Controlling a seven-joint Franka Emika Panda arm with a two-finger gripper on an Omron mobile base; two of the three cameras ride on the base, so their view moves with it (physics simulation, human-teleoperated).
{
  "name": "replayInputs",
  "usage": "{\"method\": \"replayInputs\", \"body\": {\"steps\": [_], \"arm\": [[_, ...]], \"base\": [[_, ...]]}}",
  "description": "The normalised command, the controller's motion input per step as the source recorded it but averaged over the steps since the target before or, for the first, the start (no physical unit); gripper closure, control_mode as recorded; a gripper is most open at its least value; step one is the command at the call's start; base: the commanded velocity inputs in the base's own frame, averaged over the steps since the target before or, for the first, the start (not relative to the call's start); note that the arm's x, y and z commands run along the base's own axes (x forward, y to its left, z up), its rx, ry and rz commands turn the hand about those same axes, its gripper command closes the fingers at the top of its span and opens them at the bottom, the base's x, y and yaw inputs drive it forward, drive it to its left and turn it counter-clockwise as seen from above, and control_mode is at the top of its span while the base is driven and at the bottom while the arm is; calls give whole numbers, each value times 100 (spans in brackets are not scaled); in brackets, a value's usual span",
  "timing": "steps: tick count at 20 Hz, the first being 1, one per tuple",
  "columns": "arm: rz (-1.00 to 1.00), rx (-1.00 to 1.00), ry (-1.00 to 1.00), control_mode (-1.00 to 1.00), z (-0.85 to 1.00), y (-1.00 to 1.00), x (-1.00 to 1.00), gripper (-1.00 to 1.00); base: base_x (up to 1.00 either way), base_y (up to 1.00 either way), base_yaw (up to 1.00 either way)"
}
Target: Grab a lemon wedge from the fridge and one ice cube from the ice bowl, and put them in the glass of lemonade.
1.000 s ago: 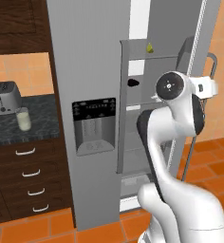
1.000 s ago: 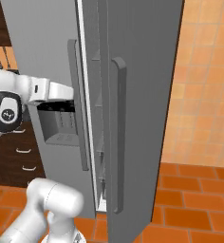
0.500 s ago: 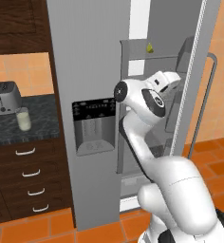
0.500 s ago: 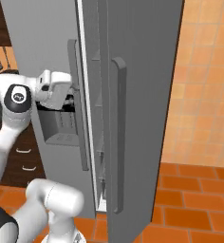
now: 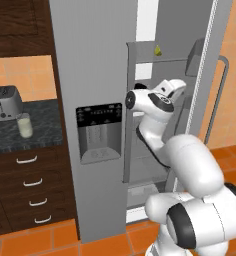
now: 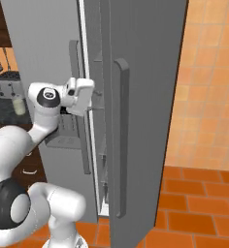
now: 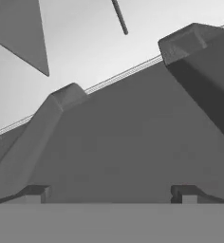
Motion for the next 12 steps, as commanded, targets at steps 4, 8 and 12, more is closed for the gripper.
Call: {"method": "replayInputs", "body": {"steps": [4, 8, 12], "arm": [[-12, 0, 11, -100, -17, -99, 0, -100], [-10, -1, 12, -100, -8, -99, 0, -100], [-5, -2, 8, -100, 0, -96, -7, -100]], "base": [[0, 0, 0], [0, 0, 0], [0, 0, 0]]}}
